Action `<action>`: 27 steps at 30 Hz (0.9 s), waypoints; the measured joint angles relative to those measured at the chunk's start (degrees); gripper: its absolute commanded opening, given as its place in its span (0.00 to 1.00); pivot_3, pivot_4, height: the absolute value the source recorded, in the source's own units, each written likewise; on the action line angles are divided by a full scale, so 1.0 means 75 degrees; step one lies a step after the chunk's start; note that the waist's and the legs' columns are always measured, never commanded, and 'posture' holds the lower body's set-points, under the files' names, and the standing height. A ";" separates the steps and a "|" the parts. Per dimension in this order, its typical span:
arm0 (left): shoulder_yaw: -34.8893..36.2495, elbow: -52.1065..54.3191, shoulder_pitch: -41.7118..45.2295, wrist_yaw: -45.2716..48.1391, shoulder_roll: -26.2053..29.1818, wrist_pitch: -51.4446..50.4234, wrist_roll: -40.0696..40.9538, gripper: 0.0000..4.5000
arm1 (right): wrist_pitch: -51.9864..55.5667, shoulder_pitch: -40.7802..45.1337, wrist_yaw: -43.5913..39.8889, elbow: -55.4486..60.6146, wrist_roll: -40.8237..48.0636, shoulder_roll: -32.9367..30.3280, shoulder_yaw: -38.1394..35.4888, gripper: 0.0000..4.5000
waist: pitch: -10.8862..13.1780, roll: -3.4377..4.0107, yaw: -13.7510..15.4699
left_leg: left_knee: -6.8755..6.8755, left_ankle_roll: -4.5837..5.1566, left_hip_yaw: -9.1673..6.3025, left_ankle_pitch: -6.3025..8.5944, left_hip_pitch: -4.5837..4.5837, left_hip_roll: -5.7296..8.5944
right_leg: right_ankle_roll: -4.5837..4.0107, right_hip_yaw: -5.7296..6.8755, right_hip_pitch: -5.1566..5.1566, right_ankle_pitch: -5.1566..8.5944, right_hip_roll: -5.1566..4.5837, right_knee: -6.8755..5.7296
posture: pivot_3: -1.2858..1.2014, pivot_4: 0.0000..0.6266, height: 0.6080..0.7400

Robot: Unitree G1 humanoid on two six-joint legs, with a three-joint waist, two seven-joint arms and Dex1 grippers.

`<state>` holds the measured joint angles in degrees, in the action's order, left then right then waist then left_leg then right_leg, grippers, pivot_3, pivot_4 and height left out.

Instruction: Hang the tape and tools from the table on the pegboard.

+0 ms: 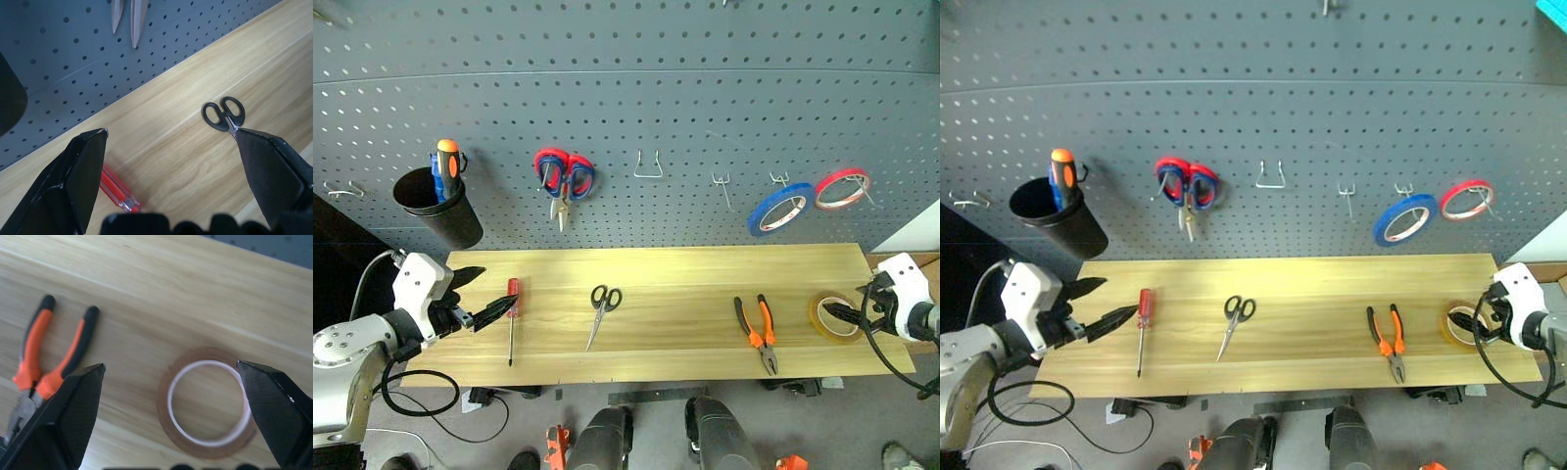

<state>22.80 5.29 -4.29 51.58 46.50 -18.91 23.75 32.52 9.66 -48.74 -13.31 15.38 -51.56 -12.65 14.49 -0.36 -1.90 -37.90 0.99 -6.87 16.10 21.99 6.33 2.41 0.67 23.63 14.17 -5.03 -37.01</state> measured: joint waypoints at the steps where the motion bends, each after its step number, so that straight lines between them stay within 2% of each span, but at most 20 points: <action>1: 0.0000 0.0001 -0.0009 -0.0037 -0.0001 -0.0024 -0.0002 0.99 | 0.0032 0.0002 0.0007 0.0027 0.0005 0.0000 -0.0002 1.00 | 0.0002 -0.0001 0.0006 | 0.0000 0.0000 -0.0001 0.0000 0.0000 0.0000 | 0.0000 0.0000 0.0000 0.0000 0.0000 0.0000 | 0.48 0.45 1.00; 7: -0.0105 0.0018 0.0059 0.0023 -0.0025 -0.0095 0.0012 0.99 | 0.0699 0.0090 0.0060 0.0176 0.0149 -0.0011 0.0004 1.00 | 0.0008 -0.0002 0.0010 | -0.0001 0.0001 0.0000 0.0001 0.0001 0.0001 | 0.0000 0.0001 0.0000 0.0000 -0.0001 0.0000 | 0.48 0.45 1.00; 11: -0.1133 0.0606 0.0315 0.0257 -0.0207 -0.0295 0.0034 0.99 | 0.1811 0.0505 0.0313 0.0430 0.0144 -0.0066 0.0313 1.00 | 0.0011 0.0000 0.0010 | -0.0006 0.0001 0.0002 0.0001 0.0006 0.0002 | 0.0003 -0.0001 0.0000 -0.0002 -0.0002 0.0001 | 0.47 0.45 1.00; 18: -0.2416 0.1142 0.0745 0.0199 -0.0674 -0.0449 -0.0062 0.99 | 0.2319 0.0973 0.0606 0.0419 -0.0118 -0.0078 0.0841 1.00 | 0.0034 -0.0011 0.0001 | -0.0001 -0.0008 0.0011 -0.0003 0.0015 0.0001 | 0.0003 -0.0005 0.0013 -0.0002 -0.0001 0.0002 | 0.47 0.47 1.00; 24: -0.3421 0.1525 0.1116 -0.0107 -0.1185 -0.0611 -0.0372 0.99 | 0.2522 0.1924 0.1286 -0.0872 -0.0719 0.0311 0.1459 1.00 | 0.0125 -0.0048 -0.0001 | -0.0007 -0.0006 0.0020 -0.0003 0.0017 0.0001 | 0.0006 -0.0011 0.0016 -0.0006 -0.0002 -0.0003 | 0.48 0.50 1.00; 27: -0.4117 0.1777 0.1537 -0.0328 -0.1687 -0.0623 -0.0667 0.99 | 0.2497 0.2282 0.1446 -0.1507 -0.0897 0.0521 0.1586 1.00 | 0.0155 -0.0054 0.0012 | -0.0007 -0.0018 0.0023 -0.0010 0.0022 0.0001 | 0.0006 -0.0010 0.0016 -0.0006 -0.0002 -0.0001 | 0.48 0.52 1.00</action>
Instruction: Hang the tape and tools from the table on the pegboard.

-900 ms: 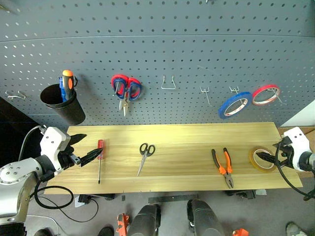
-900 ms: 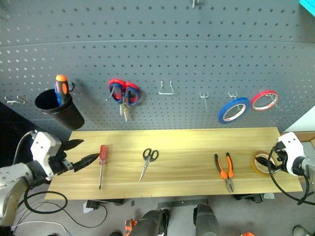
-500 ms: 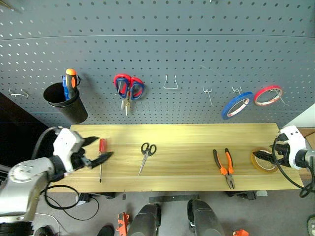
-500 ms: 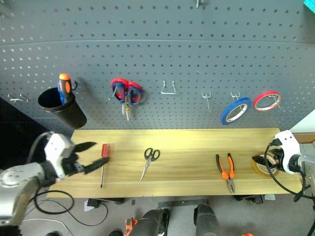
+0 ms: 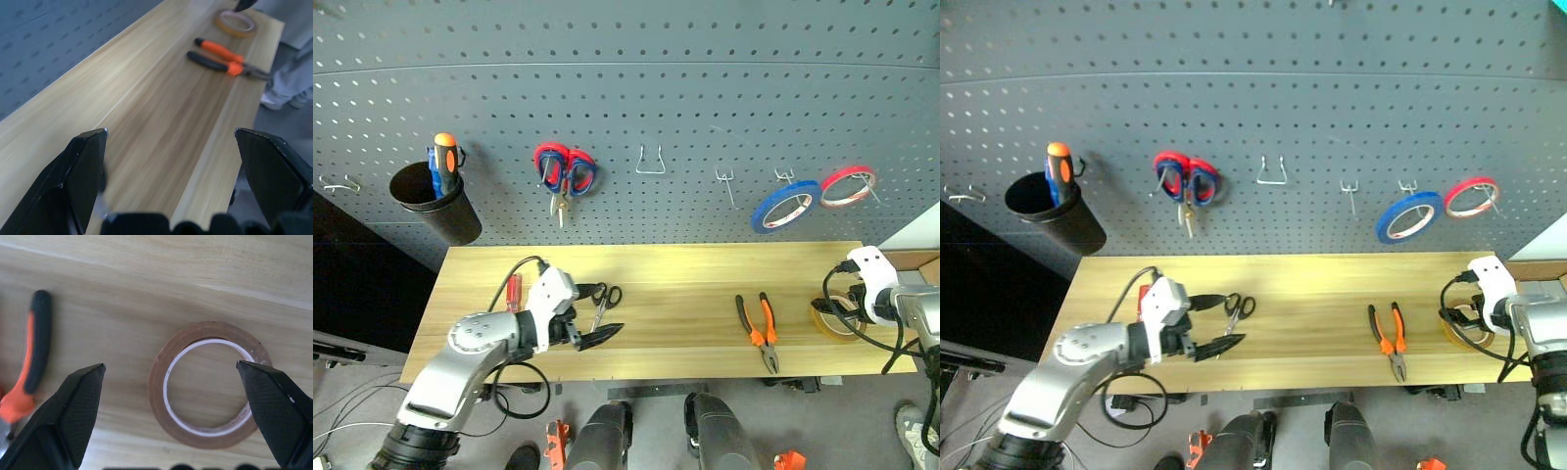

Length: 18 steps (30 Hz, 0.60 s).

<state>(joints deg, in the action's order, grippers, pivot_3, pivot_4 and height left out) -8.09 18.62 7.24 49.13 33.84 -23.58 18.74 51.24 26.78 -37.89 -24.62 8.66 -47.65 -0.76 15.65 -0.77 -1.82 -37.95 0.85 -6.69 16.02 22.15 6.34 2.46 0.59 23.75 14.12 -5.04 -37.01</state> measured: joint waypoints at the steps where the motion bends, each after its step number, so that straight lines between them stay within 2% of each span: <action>1: -0.0218 0.0057 0.0072 -0.0064 -0.0159 0.0001 -0.0084 0.99 | -0.0039 0.0085 0.0060 -0.0131 -0.0067 0.0088 0.0023 1.00 | 0.0013 -0.0004 0.0000 | 0.0000 0.0000 0.0001 0.0000 0.0003 0.0000 | 0.0000 0.0000 0.0001 0.0000 0.0000 0.0001 | 0.48 0.53 1.00; 11: -0.1189 0.0155 0.0280 -0.0480 -0.0749 -0.0095 -0.0563 0.99 | -0.0039 0.0192 0.0325 -0.0574 -0.0122 0.0436 0.0027 1.00 | 0.0171 -0.0007 -0.0003 | -0.0016 0.0003 0.0015 0.0000 0.0060 0.0000 | 0.0004 -0.0009 0.0053 -0.0003 0.0000 -0.0011 | 0.49 0.57 1.00; 18: -0.2213 0.0213 0.0262 -0.0867 -0.1355 0.0031 -0.1205 0.99 | -0.0002 0.0526 0.0805 -0.0995 -0.0223 0.0724 -0.0020 1.00 | 0.0221 -0.0010 0.0002 | -0.0015 0.0003 0.0019 0.0000 0.0060 -0.0001 | 0.0010 -0.0010 0.0054 -0.0006 0.0000 -0.0011 | 0.49 0.55 1.00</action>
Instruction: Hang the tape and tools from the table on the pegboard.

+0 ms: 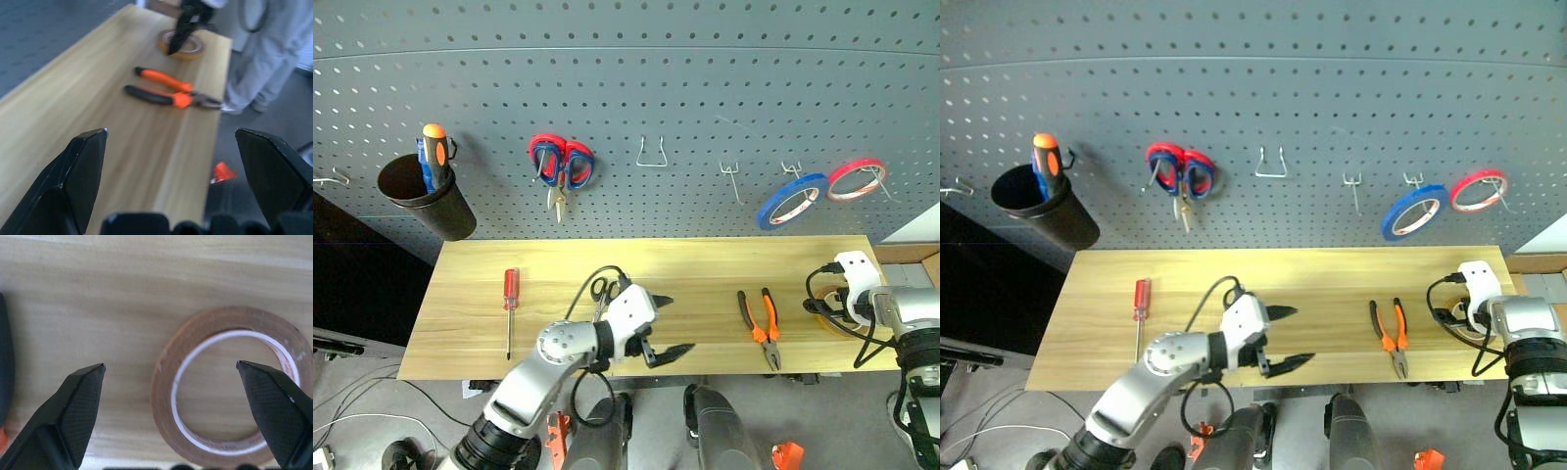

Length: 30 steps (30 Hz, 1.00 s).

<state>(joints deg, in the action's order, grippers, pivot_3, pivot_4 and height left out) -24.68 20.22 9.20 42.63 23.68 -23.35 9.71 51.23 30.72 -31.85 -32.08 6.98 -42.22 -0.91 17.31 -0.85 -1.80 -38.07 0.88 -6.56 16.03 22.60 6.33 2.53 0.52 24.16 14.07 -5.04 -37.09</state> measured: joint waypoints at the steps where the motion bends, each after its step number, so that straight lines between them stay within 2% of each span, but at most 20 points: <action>1: -0.0141 -0.0001 0.0014 -0.0062 -0.0053 0.0017 -0.0156 0.99 | 0.0006 -0.0006 0.0036 -0.0023 -0.0001 0.0021 0.0000 1.00 | 0.0001 0.0001 0.0001 | 0.0000 0.0000 0.0001 0.0000 0.0000 0.0000 | 0.0000 -0.0001 0.0000 0.0000 0.0000 0.0000 | 0.49 0.55 1.00; 5: -0.0851 -0.0030 0.0081 -0.0314 -0.0512 0.0040 -0.0698 0.99 | 0.0056 -0.0036 0.0202 -0.0062 0.0004 0.0108 -0.0079 1.00 | 0.0000 0.0001 0.0016 | -0.0006 0.0000 0.0006 0.0000 0.0004 0.0005 | 0.0008 -0.0006 -0.0001 -0.0005 -0.0002 0.0005 | 0.49 0.52 1.00; 8: -0.1023 -0.0038 0.0085 -0.0426 -0.0694 0.0044 -0.0816 0.99 | 0.0103 -0.0054 0.0294 -0.0066 0.0031 0.0263 -0.0182 1.00 | 0.0000 0.0001 0.0010 | -0.0005 -0.0001 0.0002 -0.0001 0.0002 0.0001 | 0.0009 -0.0003 0.0003 -0.0005 0.0001 -0.0003 | 0.49 0.53 1.00; 10: -0.1005 -0.0060 0.0099 -0.0444 -0.0713 0.0051 -0.0884 1.00 | 0.0111 -0.0100 0.0364 -0.0078 0.0076 0.0331 -0.0268 0.91 | 0.0001 0.0001 0.0004 | -0.0004 -0.0001 0.0003 -0.0002 0.0000 -0.0001 | 0.0009 -0.0002 0.0004 -0.0005 0.0002 -0.0011 | 0.49 0.54 1.00; 12: -0.0971 -0.0067 0.0088 -0.0435 -0.0693 0.0050 -0.0887 1.00 | 0.0111 -0.0108 0.0485 -0.0088 0.0107 0.0352 -0.0383 0.80 | 0.0000 0.0002 0.0004 | -0.0007 0.0000 0.0006 -0.0002 0.0000 0.0001 | 0.0009 -0.0007 0.0003 -0.0005 0.0001 -0.0010 | 0.49 0.53 1.00; 22: -0.0447 -0.0066 0.0078 -0.0321 -0.0530 0.0046 -0.0647 1.00 | 0.0113 -0.0398 0.0731 0.0087 0.0109 0.0354 -0.0633 0.03 | 0.0000 0.0001 0.0002 | -0.0012 0.0000 0.0010 -0.0002 0.0003 0.0002 | 0.0014 -0.0007 0.0002 -0.0008 0.0000 -0.0003 | 0.48 0.53 1.00; 26: -0.0027 -0.0141 0.0179 -0.0273 -0.0739 0.0032 -0.0286 1.00 | 0.0067 -0.1080 0.0593 0.1226 0.0385 0.0354 -0.0993 0.02 | 0.0001 0.0006 -0.0001 | -0.0012 0.0000 0.0006 -0.0002 0.0007 0.0000 | 0.0015 -0.0003 0.0007 -0.0008 0.0001 -0.0004 | 0.46 0.52 1.00; 30: 0.0688 -0.0609 0.0405 -0.0283 -0.0967 0.0341 0.0114 1.00 | -0.0366 -0.3054 -0.0138 0.4877 0.1439 0.0399 -0.2196 0.02 | -0.0008 0.0038 0.0000 | -0.0008 -0.0002 0.0000 -0.0001 0.0020 -0.0004 | 0.0020 0.0005 0.0015 -0.0006 0.0005 0.0004 | 0.43 0.51 1.00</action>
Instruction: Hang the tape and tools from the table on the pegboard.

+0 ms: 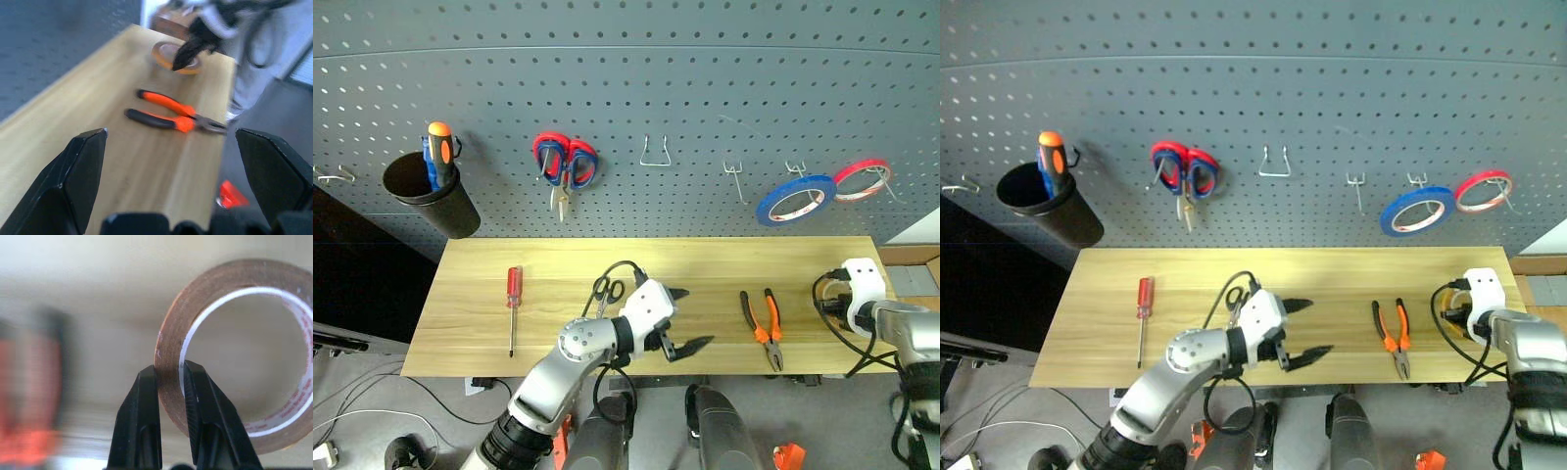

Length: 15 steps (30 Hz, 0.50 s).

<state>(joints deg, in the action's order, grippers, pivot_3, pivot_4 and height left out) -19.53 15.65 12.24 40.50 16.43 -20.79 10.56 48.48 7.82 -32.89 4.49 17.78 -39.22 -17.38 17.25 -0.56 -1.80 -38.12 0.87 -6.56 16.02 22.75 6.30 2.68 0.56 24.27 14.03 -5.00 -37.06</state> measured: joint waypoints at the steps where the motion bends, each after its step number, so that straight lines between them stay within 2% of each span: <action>1: 0.0252 -0.0049 0.0022 -0.0043 -0.0144 0.0030 0.0158 1.00 | -0.0343 -0.0674 -0.0218 0.0955 0.0270 0.0163 -0.0381 0.02 | -0.0001 -0.0002 -0.0001 | 0.0002 0.0000 -0.0003 0.0000 0.0001 0.0000 | 0.0002 0.0004 -0.0001 0.0001 0.0000 0.0004 | 0.42 0.51 1.00; 4: 0.0692 -0.0044 0.0050 0.0048 -0.0122 0.0361 0.0510 1.00 | -0.1029 -0.2214 -0.0455 0.3301 0.1285 0.1204 -0.1297 0.02 | -0.0001 -0.0008 -0.0082 | 0.0003 -0.0001 -0.0001 0.0001 0.0000 -0.0002 | 0.0005 0.0000 -0.0003 0.0001 0.0001 0.0008 | 0.41 0.52 1.00; 7: 0.1141 -0.0060 0.0030 0.0078 -0.0001 0.0729 0.0643 1.00 | -0.1055 -0.2724 -0.0165 0.4823 0.1763 0.1525 -0.1363 0.02 | 0.0004 -0.0007 -0.0326 | -0.0013 0.0007 0.0035 0.0004 -0.0013 0.0002 | 0.0041 -0.0018 -0.0006 -0.0028 0.0000 0.0006 | 0.40 0.51 1.00; 11: 0.1502 -0.0080 0.0032 -0.0001 0.0252 0.1037 0.0607 1.00 | -0.0924 -0.1917 0.0644 0.5894 0.2007 0.1749 -0.0545 0.02 | 0.0003 -0.0025 -0.0592 | -0.0007 0.0033 0.0043 -0.0013 -0.0040 -0.0006 | 0.0069 -0.0032 -0.0018 -0.0036 0.0006 0.0007 | 0.40 0.47 1.00; 15: 0.1844 -0.0096 -0.0105 -0.0167 0.0489 0.1100 0.0589 1.00 | -0.0945 -0.0483 0.1381 0.5516 0.1398 0.1867 0.0626 0.02 | -0.0008 -0.0037 -0.0634 | 0.0004 0.0017 0.0034 -0.0066 -0.0040 -0.0016 | 0.0051 -0.0023 -0.0010 -0.0072 0.0017 -0.0001 | 0.41 0.43 1.00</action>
<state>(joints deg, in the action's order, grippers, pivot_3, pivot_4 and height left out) -5.70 14.93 11.45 39.25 20.10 -12.54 14.98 41.40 4.19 -22.53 45.86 28.27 -25.22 -12.69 17.19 -0.84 -6.56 -38.09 0.99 -6.30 15.52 22.45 6.18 3.06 0.39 24.20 13.48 -4.87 -37.06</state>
